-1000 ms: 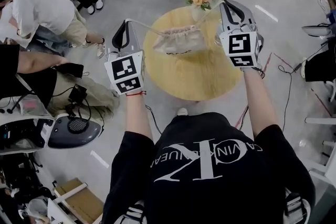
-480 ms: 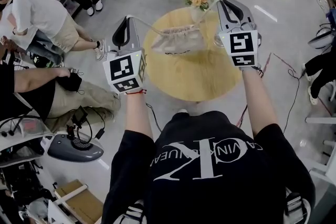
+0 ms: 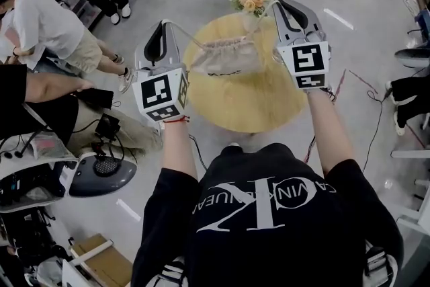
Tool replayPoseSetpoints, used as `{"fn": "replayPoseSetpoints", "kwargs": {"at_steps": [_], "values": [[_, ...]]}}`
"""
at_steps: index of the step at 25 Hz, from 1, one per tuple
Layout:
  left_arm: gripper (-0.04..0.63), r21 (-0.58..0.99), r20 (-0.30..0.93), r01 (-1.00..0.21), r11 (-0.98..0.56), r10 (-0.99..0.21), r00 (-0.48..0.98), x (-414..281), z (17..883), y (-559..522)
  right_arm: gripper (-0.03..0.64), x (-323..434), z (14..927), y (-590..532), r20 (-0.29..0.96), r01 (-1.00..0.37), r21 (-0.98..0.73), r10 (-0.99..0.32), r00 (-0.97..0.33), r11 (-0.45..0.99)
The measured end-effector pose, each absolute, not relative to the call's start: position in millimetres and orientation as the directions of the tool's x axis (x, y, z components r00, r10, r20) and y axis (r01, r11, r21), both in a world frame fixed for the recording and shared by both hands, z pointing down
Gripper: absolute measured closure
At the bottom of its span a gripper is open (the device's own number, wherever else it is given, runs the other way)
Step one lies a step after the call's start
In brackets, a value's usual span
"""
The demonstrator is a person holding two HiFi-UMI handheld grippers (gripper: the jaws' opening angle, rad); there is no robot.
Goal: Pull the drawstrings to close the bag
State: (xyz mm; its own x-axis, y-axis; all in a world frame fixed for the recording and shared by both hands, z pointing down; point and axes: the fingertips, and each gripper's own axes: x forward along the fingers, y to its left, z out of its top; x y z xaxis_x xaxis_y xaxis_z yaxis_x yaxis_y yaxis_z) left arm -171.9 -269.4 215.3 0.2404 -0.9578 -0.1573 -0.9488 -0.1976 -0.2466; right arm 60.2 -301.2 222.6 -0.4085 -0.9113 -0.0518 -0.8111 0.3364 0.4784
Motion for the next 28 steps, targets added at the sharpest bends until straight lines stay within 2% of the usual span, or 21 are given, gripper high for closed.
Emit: {"fn": "replayPoseSetpoints", "kwargs": {"at_steps": [28], "values": [[0.577, -0.201, -0.168, -0.961, -0.188, -0.96, 0.223, -183.0, 214.2, -259.7, 0.594, 53.1, 216.9, -291.9, -0.07, -0.821, 0.461, -0.908, -0.413, 0.338]]}}
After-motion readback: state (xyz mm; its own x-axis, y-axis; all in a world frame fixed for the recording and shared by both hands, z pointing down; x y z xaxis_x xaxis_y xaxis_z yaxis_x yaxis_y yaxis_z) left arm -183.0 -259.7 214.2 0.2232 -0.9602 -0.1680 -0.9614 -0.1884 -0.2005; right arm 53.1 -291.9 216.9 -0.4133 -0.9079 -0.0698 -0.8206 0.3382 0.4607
